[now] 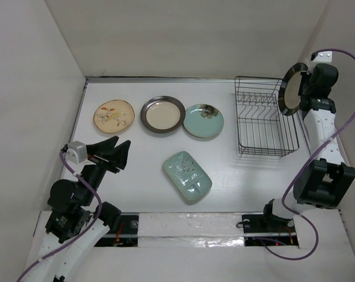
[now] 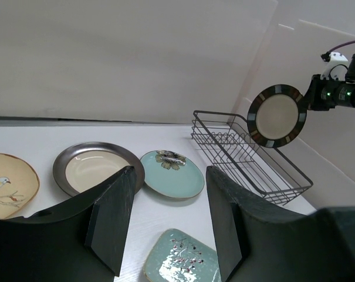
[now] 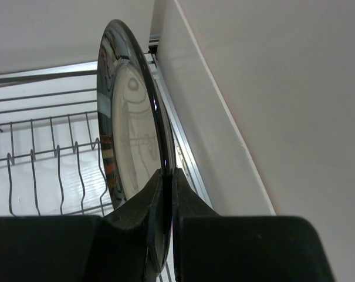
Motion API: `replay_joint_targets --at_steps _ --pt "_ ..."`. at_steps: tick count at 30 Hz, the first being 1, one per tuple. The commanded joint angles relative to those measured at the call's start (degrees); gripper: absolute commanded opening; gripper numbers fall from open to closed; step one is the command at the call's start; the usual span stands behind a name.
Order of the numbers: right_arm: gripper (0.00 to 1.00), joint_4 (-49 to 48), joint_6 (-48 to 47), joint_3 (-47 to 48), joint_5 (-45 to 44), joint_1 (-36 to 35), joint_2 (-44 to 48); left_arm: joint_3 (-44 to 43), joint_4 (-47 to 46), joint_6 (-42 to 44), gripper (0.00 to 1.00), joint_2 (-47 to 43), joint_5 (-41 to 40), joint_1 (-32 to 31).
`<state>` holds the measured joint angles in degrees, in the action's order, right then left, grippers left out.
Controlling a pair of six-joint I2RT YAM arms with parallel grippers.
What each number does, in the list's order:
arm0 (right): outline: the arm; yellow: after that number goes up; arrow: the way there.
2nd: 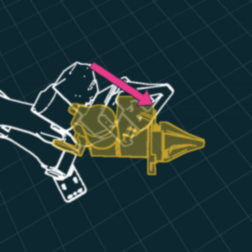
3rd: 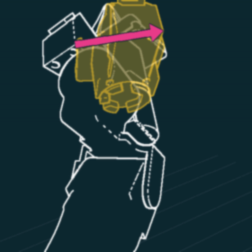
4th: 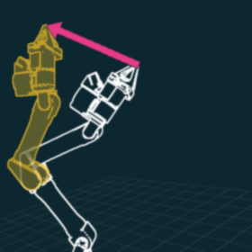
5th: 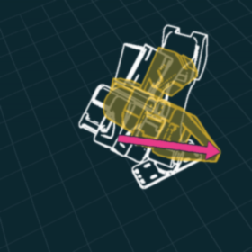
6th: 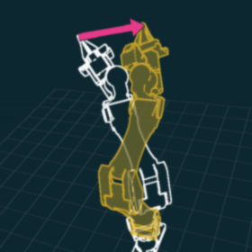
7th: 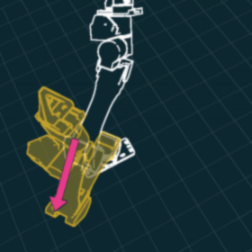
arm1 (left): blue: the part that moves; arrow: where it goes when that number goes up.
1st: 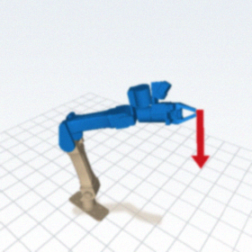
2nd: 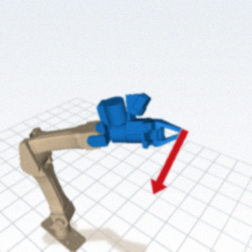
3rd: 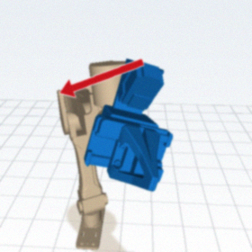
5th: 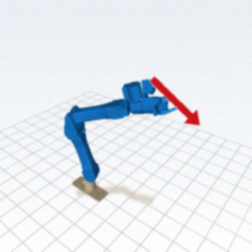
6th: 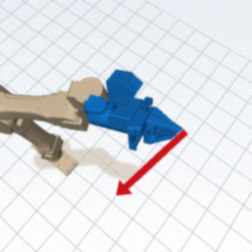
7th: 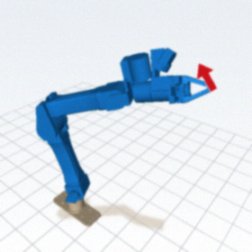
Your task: Load the plates into the dish rack
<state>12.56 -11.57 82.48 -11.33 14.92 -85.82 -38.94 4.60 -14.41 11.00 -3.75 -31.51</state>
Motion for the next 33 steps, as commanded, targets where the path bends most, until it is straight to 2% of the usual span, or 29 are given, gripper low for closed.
replay_joint_targets --at_steps 1,11,20,22,23,25,26,28,29,30,33 --pt "0.0 -10.1 -2.1 2.8 -2.8 -1.2 0.7 -1.3 -1.5 0.3 0.48 -0.5 -0.3 -0.4" --pt "0.0 -14.1 -4.1 -1.9 -8.0 -4.3 -1.4 -1.3 -1.5 0.3 0.48 -0.1 -0.6 -0.4" --pt "0.01 -18.4 -1.4 -7.3 -10.4 -5.3 -3.2 -1.1 -1.3 0.3 0.48 0.1 -0.6 -0.4" --pt "0.07 -20.0 -1.0 -8.7 -10.4 -6.0 -2.9 -1.1 -1.4 0.2 0.48 -0.1 -0.6 -0.4" --pt "0.18 -21.0 -1.1 -10.3 -10.4 -6.0 -2.1 -1.1 -1.4 0.3 0.48 0.1 -0.6 -0.4" --pt "0.33 -22.3 -0.8 -10.8 -11.2 -6.0 -1.9 -1.1 -1.3 0.3 0.48 0.2 -0.9 -0.4" --pt "0.45 -22.2 -0.4 -10.7 -11.5 -6.0 -1.9 -1.1 -1.3 0.3 0.48 0.1 -0.8 -0.4" --pt "0.51 -21.8 0.8 -9.8 -12.0 -6.6 -1.4 -1.1 -1.4 0.2 0.48 -0.1 -0.6 -0.4" --pt "0.6 -22.0 1.5 -9.5 -12.4 -6.6 -1.0 -1.1 -1.4 0.3 0.48 0.2 -0.8 -0.4" --pt "0.64 -22.4 2.2 -8.5 -13.7 -6.6 -0.4 -1.1 -1.3 0.3 0.48 0.4 -1.0 -0.4" --pt "0.7 -20.5 7.7 -5.0 -14.3 -7.7 0.4 -1.0 -1.3 0.1 0.48 0.8 -0.9 -0.4"
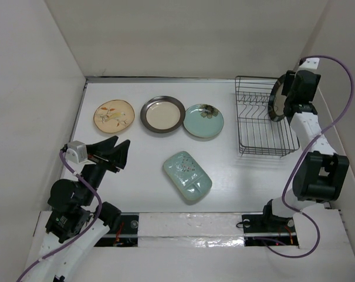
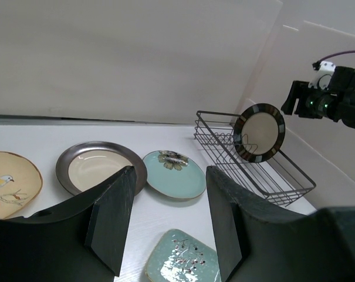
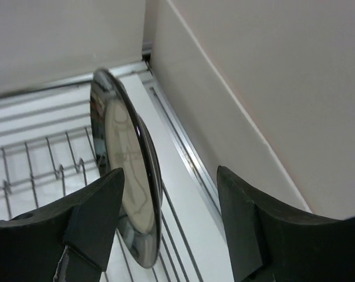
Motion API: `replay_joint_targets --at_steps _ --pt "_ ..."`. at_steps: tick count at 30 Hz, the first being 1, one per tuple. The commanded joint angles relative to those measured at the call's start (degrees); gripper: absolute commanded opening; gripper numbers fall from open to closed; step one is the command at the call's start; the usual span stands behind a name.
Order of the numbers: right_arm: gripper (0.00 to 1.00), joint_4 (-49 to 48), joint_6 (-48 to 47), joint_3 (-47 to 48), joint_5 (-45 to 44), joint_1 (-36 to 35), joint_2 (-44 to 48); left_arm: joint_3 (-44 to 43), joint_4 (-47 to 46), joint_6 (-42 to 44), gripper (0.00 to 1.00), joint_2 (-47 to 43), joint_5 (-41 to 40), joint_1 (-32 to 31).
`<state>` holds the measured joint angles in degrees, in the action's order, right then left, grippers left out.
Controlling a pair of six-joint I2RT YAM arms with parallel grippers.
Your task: Load the plates into the dish rack
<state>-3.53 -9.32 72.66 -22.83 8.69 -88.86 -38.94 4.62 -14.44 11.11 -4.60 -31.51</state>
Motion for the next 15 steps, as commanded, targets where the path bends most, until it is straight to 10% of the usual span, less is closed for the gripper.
replay_joint_targets --at_steps 1,4,5,7,15 --pt "0.71 -3.8 6.9 6.5 -2.7 -2.2 4.6 -1.1 -1.5 0.1 0.48 0.6 -0.1 -0.4" --pt "0.58 -4.7 11.3 7.5 0.3 -7.8 6.9 -0.8 -1.3 0.2 0.45 1.5 -0.8 -0.4" --pt "0.26 -5.1 12.3 7.6 1.4 -9.8 7.9 -0.9 -1.2 0.2 0.44 1.9 -0.8 -0.4" --pt "0.0 -4.6 14.4 7.8 5.2 -17.2 7.8 -0.8 -1.5 0.2 0.36 2.1 -0.7 -0.4" --pt "0.07 -2.4 24.3 12.9 13.9 -35.8 -10.3 -0.5 -1.4 0.2 0.0 3.8 -2.9 -0.4"
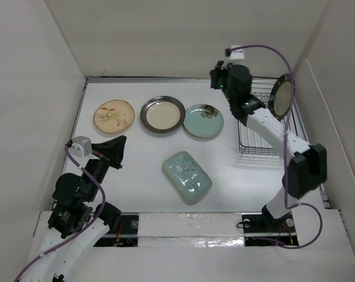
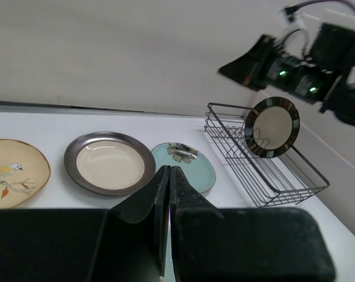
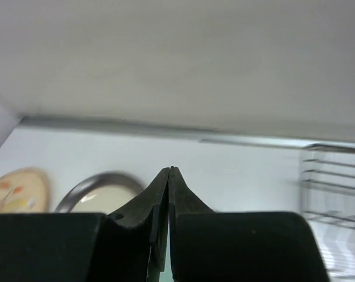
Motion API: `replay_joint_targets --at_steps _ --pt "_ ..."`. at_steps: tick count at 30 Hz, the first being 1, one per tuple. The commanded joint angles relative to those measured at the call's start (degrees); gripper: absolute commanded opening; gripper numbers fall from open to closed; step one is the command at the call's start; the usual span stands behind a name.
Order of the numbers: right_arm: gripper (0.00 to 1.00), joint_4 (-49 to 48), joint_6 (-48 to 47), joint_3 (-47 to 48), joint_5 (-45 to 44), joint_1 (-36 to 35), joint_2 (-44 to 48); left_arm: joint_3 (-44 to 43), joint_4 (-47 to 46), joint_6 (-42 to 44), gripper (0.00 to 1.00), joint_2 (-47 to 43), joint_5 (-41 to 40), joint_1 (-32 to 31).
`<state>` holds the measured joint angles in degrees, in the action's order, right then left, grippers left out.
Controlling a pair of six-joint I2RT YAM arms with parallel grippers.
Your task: Load the plates into the dish rack
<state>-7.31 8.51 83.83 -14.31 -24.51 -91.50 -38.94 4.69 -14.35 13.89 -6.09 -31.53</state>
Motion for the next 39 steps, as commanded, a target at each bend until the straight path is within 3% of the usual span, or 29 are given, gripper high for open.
replay_joint_targets --at_steps 1,4,6,7,11,14,18,23,30,39 --pt "0.11 0.8 7.9 2.3 8.8 -3.4 -9.6 -0.4 -1.4 0.1 0.0 1.1 -2.1 -0.4" --pt "0.25 -0.1 15.1 3.1 13.5 -6.5 -15.3 -0.3 -1.2 0.1 0.0 1.3 -3.5 -0.4" --pt "0.43 -2.6 20.4 0.2 12.2 -9.8 -16.0 -0.3 -1.4 0.2 0.0 1.5 -3.9 -0.4" --pt "0.46 -4.8 22.4 -2.9 11.8 -10.8 -16.6 -0.3 -1.4 0.2 0.0 1.7 -4.3 -0.4" --pt "0.62 -8.1 32.2 -10.6 3.1 -15.4 -16.1 -0.4 -1.5 0.1 0.24 2.8 -3.2 -0.4" --pt "0.65 -11.1 39.0 -18.3 -2.6 -15.4 -12.9 -0.3 -1.5 0.1 0.34 3.3 -3.3 -0.4" --pt "0.64 -10.5 44.2 -26.8 -10.5 -14.8 -5.4 -0.3 -1.5 0.0 0.36 2.5 -2.9 -0.4" --pt "0.63 -2.7 50.5 -34.3 -21.1 -14.9 1.2 -0.5 -1.6 -0.2 0.37 1.4 -1.0 -0.4" --pt "0.63 10.6 62.3 -29.2 -28.1 -15.5 -4.4 -0.4 -1.9 -0.8 0.38 -0.2 0.2 -0.4" --pt "0.61 15.5 74.7 -24.2 -27.2 -16.1 -12.7 -0.6 -1.7 -0.7 0.38 -1.7 -1.5 -3.1"
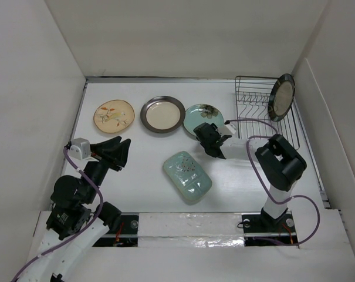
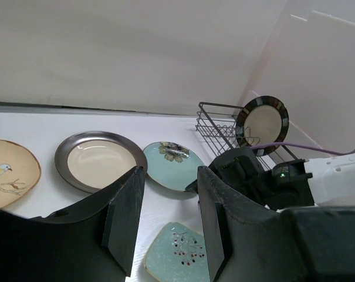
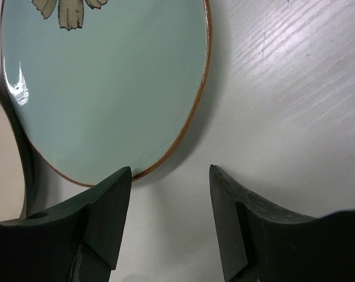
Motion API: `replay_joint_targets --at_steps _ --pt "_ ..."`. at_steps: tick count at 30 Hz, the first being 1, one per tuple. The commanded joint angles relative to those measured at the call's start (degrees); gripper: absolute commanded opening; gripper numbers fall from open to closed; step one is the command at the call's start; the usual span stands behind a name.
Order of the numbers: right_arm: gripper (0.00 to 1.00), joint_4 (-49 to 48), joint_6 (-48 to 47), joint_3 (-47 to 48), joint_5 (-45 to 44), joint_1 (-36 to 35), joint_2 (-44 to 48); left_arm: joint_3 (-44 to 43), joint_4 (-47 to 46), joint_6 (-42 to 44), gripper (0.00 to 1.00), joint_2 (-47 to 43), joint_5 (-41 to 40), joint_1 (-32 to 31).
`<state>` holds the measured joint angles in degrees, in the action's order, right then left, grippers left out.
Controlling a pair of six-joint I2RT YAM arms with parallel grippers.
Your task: Load the plates into the dish rack
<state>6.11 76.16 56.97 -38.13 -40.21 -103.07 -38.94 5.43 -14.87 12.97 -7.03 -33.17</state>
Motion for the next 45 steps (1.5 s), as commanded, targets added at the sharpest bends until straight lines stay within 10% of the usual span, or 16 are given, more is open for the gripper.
replay_joint_targets --at_steps 1,16,32,45 --pt "0.61 2.2 7.9 3.2 -3.3 -0.4 -1.9 -0.6 -2.4 -0.2 0.38 -0.6 -0.2 -1.5" --pt "0.44 2.9 21.7 7.8 -4.3 -0.4 -10.3 -1.0 -1.9 0.1 0.38 -1.5 -2.1 -5.3" --pt "0.0 9.9 23.2 10.7 -15.9 -1.1 -8.1 -0.7 -1.9 0.2 0.39 -0.1 -1.9 -5.9" --pt "0.0 18.9 12.1 16.7 -32.2 -2.3 -2.1 -0.3 -2.1 0.4 0.39 0.8 -3.1 -5.9"
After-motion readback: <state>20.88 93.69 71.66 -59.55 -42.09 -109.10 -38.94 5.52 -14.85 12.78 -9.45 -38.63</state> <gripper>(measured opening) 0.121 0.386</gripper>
